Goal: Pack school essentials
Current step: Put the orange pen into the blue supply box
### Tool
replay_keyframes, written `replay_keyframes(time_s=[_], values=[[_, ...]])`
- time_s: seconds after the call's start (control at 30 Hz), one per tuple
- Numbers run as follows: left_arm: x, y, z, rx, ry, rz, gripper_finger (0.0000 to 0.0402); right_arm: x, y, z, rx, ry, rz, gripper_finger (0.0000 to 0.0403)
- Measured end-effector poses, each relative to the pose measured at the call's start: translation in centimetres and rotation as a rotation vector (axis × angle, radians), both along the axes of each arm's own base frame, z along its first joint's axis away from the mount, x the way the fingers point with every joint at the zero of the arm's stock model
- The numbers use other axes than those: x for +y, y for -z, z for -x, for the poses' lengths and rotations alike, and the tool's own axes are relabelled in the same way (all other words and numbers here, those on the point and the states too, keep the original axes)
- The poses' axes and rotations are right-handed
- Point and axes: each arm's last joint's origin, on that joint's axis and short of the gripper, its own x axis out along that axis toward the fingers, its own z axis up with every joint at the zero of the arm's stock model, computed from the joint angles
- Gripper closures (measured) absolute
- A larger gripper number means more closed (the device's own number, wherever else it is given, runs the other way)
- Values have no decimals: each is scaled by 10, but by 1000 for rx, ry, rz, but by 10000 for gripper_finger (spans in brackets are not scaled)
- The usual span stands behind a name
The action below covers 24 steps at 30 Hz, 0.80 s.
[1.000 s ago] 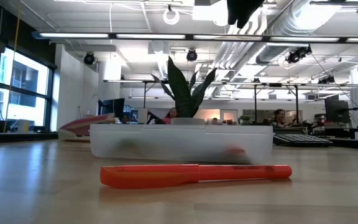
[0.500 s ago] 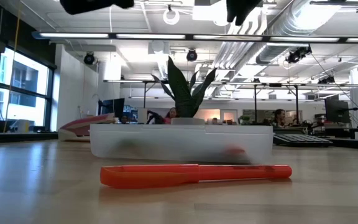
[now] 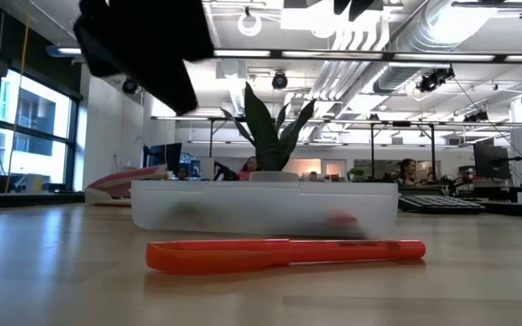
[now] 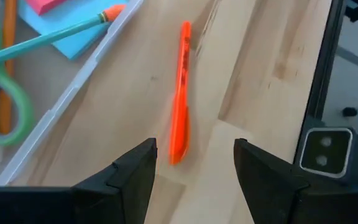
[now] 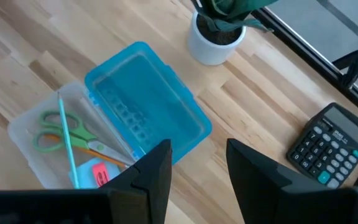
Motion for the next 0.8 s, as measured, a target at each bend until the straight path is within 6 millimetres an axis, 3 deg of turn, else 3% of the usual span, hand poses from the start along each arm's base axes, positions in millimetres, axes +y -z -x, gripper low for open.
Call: replay_keyframes(time_s=[0.8], values=[[-9,73,-16,102,15,-76,200,0,1,0,-3,13,-2,258]])
